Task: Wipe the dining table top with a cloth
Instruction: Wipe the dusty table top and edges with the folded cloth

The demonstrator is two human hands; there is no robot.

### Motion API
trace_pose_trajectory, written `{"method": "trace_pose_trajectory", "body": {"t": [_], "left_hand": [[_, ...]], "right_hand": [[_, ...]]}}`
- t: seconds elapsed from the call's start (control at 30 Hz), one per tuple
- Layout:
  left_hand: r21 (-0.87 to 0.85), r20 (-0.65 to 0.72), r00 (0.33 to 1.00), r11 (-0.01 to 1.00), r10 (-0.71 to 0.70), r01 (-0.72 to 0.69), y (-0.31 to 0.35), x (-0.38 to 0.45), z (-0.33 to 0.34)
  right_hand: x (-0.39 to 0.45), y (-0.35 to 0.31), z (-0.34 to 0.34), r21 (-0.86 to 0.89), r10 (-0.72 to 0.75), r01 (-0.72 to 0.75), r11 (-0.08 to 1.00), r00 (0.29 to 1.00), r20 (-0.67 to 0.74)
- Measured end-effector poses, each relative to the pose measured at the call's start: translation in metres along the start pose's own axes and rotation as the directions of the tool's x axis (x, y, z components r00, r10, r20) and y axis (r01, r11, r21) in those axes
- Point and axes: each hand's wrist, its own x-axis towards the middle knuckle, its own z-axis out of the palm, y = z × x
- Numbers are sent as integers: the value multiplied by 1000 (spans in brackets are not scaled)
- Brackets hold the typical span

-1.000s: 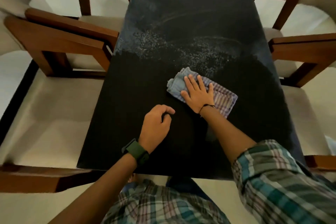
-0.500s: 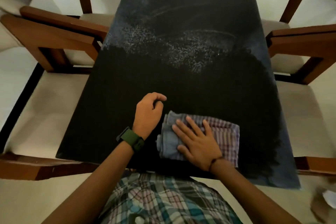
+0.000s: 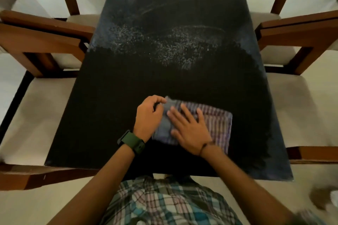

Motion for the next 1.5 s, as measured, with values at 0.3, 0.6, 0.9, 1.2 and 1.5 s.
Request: {"method": "trace_pose_trajectory", "body": {"t": [0.3,0.6,0.9,1.2,1.5], "left_hand": [[5,-26,998,999,49,-49,1,29,-13],[23,41,997,997,67,-68,7,57,-33],[15,55,998,999,29,-30,0,97,-48],[10,49,995,996,85,-85,-5,114,-49],[-4,-83,991,994,108,-109,-25,137,-97]], "right_hand": [[-16,-4,7,-19,-75,75,997,997,2],[189,75,-71,65,228,-227,972,974,-11],[98,-36,-34,109,-103,90,990,988,113],[183,21,-58,16,146,-145,989,989,-21],[275,-9,-83,2,149,-149,989,989,-8]]}}
